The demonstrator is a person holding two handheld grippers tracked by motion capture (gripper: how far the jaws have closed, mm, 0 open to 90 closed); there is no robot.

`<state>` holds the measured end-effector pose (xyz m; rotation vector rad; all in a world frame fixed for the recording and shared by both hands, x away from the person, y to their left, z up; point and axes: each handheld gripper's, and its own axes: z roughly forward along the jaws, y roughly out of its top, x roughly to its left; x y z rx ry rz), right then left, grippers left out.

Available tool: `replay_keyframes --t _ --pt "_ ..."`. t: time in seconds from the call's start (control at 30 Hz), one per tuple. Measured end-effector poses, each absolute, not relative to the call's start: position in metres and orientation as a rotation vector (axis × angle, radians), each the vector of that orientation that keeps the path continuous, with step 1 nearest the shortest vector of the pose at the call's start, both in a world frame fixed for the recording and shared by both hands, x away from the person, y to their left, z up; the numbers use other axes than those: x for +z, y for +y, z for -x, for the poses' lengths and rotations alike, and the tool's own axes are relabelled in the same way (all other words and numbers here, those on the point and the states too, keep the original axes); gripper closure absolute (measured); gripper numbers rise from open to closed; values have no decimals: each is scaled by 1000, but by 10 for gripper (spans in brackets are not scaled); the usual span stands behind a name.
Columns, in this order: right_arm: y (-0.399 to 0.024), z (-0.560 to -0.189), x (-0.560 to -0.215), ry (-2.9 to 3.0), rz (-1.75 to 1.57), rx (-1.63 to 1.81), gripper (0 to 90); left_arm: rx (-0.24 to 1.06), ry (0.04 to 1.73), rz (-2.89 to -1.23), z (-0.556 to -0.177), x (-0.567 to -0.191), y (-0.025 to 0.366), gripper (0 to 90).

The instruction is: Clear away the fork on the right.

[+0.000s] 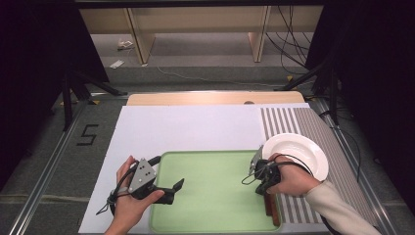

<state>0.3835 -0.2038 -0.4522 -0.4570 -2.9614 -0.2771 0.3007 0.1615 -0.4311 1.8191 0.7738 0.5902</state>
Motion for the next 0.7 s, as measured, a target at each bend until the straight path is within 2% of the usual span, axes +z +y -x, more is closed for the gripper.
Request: replay_keyframes --t 0.2,0.37,0.6,0.7 --pt "-209 -385 -439 -2997 477 -374 804 587 778 -1818 -301 -431 162 0" --pt "-222 -384 -418 -3064 485 -448 661 585 774 -1821 -301 -431 162 0" --pt "-246 -386 -400 -3145 546 -388 393 585 782 -1816 -301 -432 162 0" --pt "-260 -384 -398 -3168 584 -334 355 587 785 -1822 -302 -433 163 0"
